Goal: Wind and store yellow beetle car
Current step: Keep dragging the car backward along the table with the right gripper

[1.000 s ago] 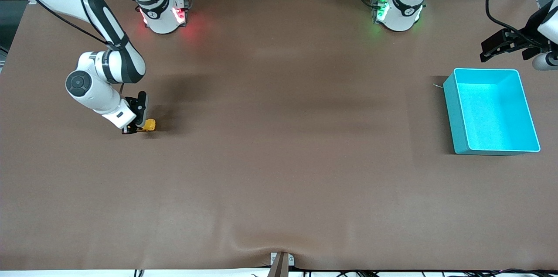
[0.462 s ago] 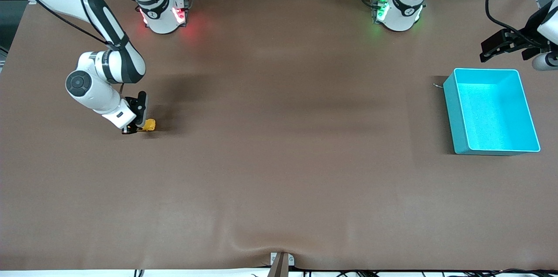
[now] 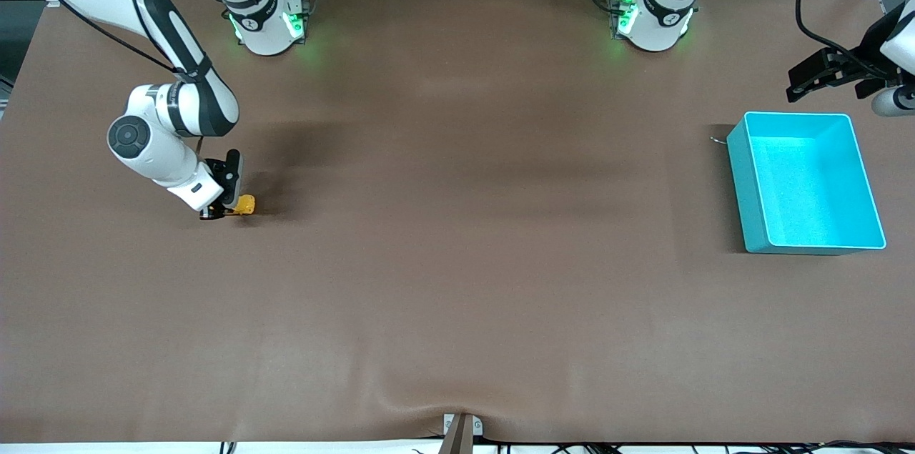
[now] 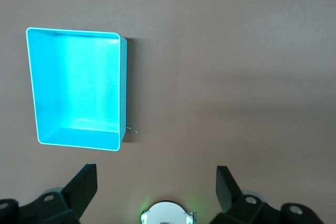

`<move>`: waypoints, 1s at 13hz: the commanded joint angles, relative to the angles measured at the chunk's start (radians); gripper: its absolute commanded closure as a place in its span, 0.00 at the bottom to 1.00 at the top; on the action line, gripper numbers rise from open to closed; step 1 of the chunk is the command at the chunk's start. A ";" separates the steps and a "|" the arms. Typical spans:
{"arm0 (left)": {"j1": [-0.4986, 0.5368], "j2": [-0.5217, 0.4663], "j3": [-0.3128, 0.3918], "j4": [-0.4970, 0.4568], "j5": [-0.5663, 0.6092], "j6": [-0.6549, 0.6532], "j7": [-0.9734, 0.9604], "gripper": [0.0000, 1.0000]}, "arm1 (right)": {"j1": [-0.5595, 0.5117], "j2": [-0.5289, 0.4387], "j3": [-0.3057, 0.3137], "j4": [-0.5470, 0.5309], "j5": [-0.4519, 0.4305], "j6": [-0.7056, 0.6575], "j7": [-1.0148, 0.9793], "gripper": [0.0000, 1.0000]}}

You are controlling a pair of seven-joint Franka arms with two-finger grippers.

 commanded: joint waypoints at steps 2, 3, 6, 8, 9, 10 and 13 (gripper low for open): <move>0.002 -0.007 -0.005 -0.005 0.012 0.012 -0.020 0.00 | -0.094 0.123 0.002 0.130 -0.011 -0.038 -0.099 0.82; 0.002 -0.007 -0.005 -0.005 0.012 0.012 -0.020 0.00 | -0.094 0.122 0.002 0.130 -0.010 -0.040 -0.100 0.82; 0.002 -0.007 -0.005 -0.005 0.012 0.012 -0.020 0.00 | -0.095 0.122 0.002 0.130 -0.011 -0.040 -0.105 0.82; 0.002 -0.007 -0.005 -0.005 0.012 0.012 -0.020 0.00 | -0.100 0.130 0.001 0.130 -0.011 -0.037 -0.108 0.82; 0.002 -0.007 -0.005 -0.005 0.012 0.012 -0.020 0.00 | -0.103 0.130 0.001 0.128 -0.011 -0.036 -0.109 0.82; 0.002 -0.007 -0.005 -0.005 0.012 0.012 -0.019 0.00 | -0.117 0.133 0.001 0.128 -0.011 -0.036 -0.111 0.82; 0.004 -0.007 -0.005 -0.005 0.012 0.012 -0.020 0.00 | -0.140 0.139 0.001 0.128 -0.011 -0.026 -0.123 0.82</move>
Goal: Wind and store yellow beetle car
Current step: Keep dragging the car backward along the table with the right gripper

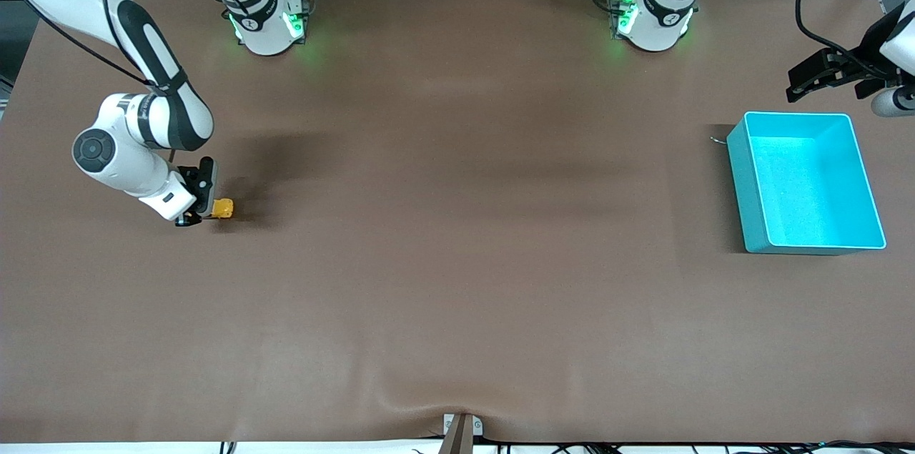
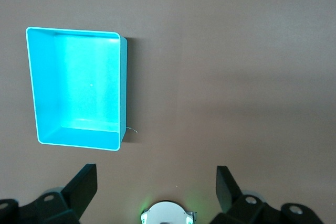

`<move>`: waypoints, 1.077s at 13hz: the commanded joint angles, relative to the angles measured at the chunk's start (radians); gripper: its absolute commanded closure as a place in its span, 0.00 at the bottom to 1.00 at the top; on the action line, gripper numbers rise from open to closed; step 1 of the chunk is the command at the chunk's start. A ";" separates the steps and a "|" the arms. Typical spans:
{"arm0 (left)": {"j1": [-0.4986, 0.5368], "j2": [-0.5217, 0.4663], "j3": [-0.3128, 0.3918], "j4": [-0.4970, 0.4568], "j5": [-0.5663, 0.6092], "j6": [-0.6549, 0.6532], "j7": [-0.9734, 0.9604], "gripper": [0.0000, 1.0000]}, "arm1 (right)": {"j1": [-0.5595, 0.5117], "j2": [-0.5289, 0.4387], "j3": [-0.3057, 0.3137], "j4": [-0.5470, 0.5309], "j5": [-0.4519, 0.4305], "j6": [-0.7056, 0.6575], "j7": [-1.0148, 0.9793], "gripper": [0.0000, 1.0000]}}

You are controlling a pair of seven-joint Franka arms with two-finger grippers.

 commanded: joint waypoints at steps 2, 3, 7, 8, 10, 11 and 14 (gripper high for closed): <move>0.003 -0.007 -0.005 -0.004 0.012 0.011 -0.020 0.00 | -0.047 0.093 0.004 0.041 -0.010 0.052 -0.035 0.82; 0.003 -0.007 -0.005 -0.004 0.012 0.011 -0.020 0.00 | -0.058 0.093 0.004 0.041 -0.012 0.054 -0.044 0.82; 0.003 -0.007 -0.005 -0.004 0.012 0.011 -0.020 0.00 | -0.081 0.108 0.004 0.047 -0.020 0.077 -0.076 0.82; 0.003 -0.007 -0.005 -0.004 0.012 0.011 -0.020 0.00 | -0.084 0.114 0.003 0.056 -0.020 0.077 -0.083 0.82; 0.005 -0.007 -0.005 -0.003 0.011 0.011 -0.020 0.00 | -0.104 0.126 0.003 0.068 -0.020 0.077 -0.106 0.82; 0.005 -0.007 -0.005 -0.003 0.011 0.011 -0.019 0.00 | -0.109 0.131 0.003 0.071 -0.020 0.077 -0.107 0.82; 0.006 -0.007 -0.005 -0.004 0.011 0.011 -0.034 0.00 | -0.126 0.131 0.003 0.073 -0.027 0.077 -0.109 0.82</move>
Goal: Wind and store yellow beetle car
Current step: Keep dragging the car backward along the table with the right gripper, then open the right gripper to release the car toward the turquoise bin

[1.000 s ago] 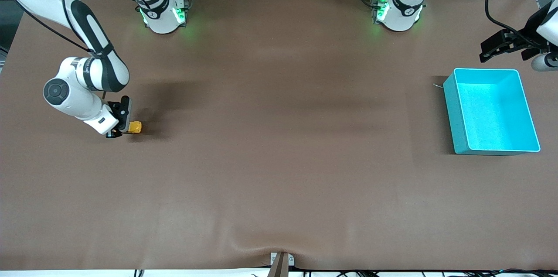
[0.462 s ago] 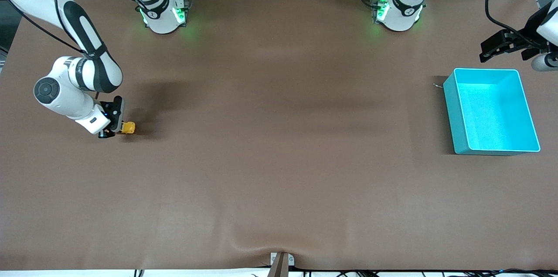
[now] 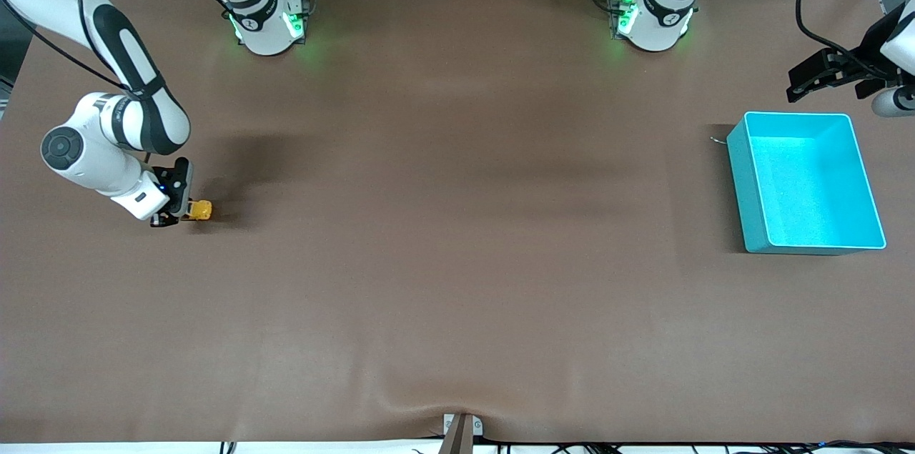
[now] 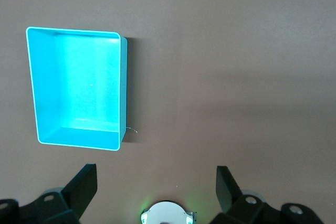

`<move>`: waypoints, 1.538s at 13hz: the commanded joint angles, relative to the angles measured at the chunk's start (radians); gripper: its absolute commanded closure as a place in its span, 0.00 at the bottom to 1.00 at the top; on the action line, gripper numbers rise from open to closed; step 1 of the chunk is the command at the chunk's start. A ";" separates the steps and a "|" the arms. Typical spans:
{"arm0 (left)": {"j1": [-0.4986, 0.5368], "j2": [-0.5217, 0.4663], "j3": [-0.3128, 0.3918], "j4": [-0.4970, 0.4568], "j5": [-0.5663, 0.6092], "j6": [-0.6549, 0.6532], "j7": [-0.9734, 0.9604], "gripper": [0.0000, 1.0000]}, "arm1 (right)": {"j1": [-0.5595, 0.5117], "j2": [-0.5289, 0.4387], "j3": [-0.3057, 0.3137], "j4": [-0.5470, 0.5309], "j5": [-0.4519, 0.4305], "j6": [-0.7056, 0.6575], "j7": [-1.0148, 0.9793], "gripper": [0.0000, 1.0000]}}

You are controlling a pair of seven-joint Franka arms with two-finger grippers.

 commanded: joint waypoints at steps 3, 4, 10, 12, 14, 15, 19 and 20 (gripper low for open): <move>0.005 -0.005 -0.005 -0.006 0.009 0.011 -0.057 0.00 | -0.046 0.111 0.006 0.048 -0.024 0.058 -0.025 0.81; 0.005 -0.005 -0.005 -0.006 0.008 0.011 -0.055 0.00 | -0.051 0.113 0.006 0.052 -0.024 0.058 -0.042 0.81; 0.005 -0.005 -0.005 -0.006 0.008 0.011 -0.046 0.00 | -0.081 0.117 0.007 0.074 -0.022 0.046 -0.056 0.67; 0.005 -0.005 -0.005 -0.006 0.003 0.011 -0.035 0.00 | -0.088 0.116 0.007 0.116 -0.010 0.008 -0.046 0.16; 0.005 -0.005 -0.005 -0.006 0.003 0.011 -0.005 0.00 | -0.088 0.116 0.010 0.222 -0.007 -0.165 -0.040 0.00; 0.005 -0.007 -0.005 -0.006 0.003 0.011 0.005 0.00 | -0.091 0.116 0.010 0.265 -0.001 -0.234 -0.039 0.00; 0.007 -0.005 -0.004 -0.006 0.003 0.011 -0.008 0.00 | -0.112 0.116 0.010 0.334 0.067 -0.327 -0.040 0.00; 0.007 -0.005 -0.004 -0.007 0.003 0.011 -0.012 0.00 | -0.117 0.116 0.010 0.334 0.073 -0.331 -0.040 0.00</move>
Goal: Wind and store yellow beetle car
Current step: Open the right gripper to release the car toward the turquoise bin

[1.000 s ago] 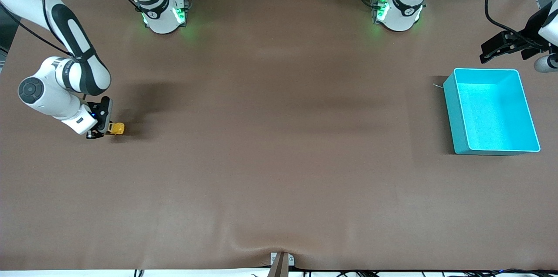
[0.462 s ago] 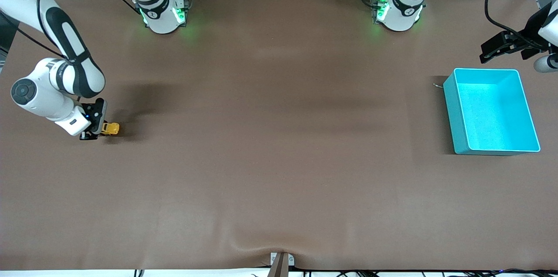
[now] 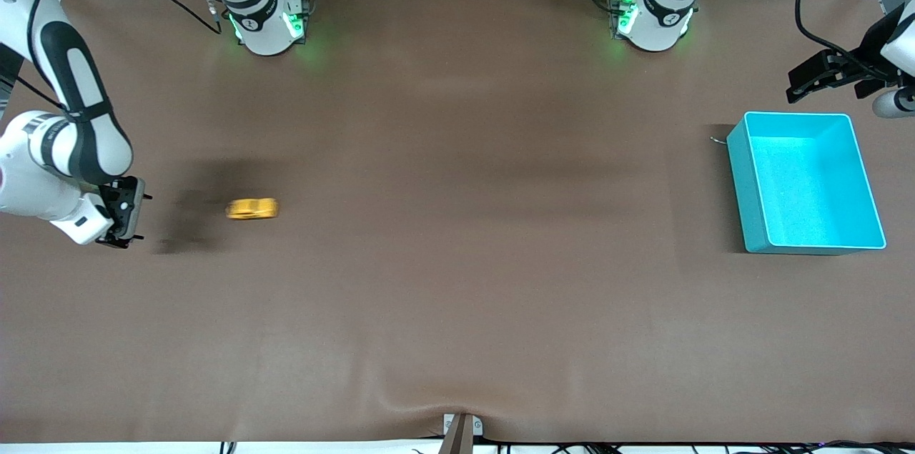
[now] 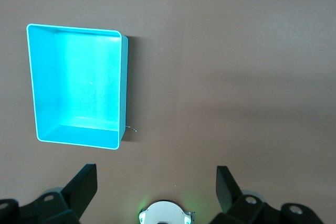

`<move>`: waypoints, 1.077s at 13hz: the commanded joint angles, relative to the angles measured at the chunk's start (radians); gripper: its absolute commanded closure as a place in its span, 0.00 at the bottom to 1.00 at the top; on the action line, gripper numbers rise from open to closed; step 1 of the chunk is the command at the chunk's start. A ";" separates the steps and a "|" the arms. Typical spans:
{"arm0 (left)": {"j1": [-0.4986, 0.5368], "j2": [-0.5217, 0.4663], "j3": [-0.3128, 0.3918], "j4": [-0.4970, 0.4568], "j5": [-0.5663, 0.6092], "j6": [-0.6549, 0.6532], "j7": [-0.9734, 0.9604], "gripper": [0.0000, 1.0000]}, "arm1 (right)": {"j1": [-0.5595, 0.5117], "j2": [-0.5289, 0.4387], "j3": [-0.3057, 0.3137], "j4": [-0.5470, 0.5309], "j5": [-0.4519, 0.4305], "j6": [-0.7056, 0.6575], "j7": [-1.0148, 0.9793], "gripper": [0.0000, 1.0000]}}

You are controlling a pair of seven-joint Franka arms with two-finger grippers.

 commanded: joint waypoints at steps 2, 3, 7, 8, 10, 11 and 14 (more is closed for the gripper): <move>0.005 -0.005 -0.004 -0.014 0.003 0.010 -0.003 0.00 | -0.043 0.021 0.016 0.030 0.041 -0.024 0.000 0.00; 0.005 -0.005 -0.005 -0.014 0.003 0.010 -0.004 0.00 | -0.045 0.021 0.016 0.030 0.050 -0.025 0.000 0.00; 0.005 -0.004 -0.005 -0.026 0.003 0.011 -0.006 0.00 | -0.054 0.022 0.016 0.030 0.055 -0.024 0.000 0.00; 0.006 -0.002 -0.004 -0.031 0.003 0.011 -0.006 0.00 | -0.054 0.022 0.016 0.030 0.055 -0.024 0.000 0.00; 0.005 -0.002 -0.004 -0.040 0.002 0.011 -0.009 0.00 | -0.058 0.022 0.016 0.030 0.055 -0.024 0.000 0.00; 0.005 0.002 -0.004 -0.060 0.002 0.011 -0.010 0.00 | -0.059 0.022 0.016 0.030 0.055 -0.024 0.000 0.00; 0.005 0.007 -0.005 -0.165 0.002 0.079 -0.041 0.00 | -0.051 0.018 0.016 0.036 0.108 -0.024 0.020 0.00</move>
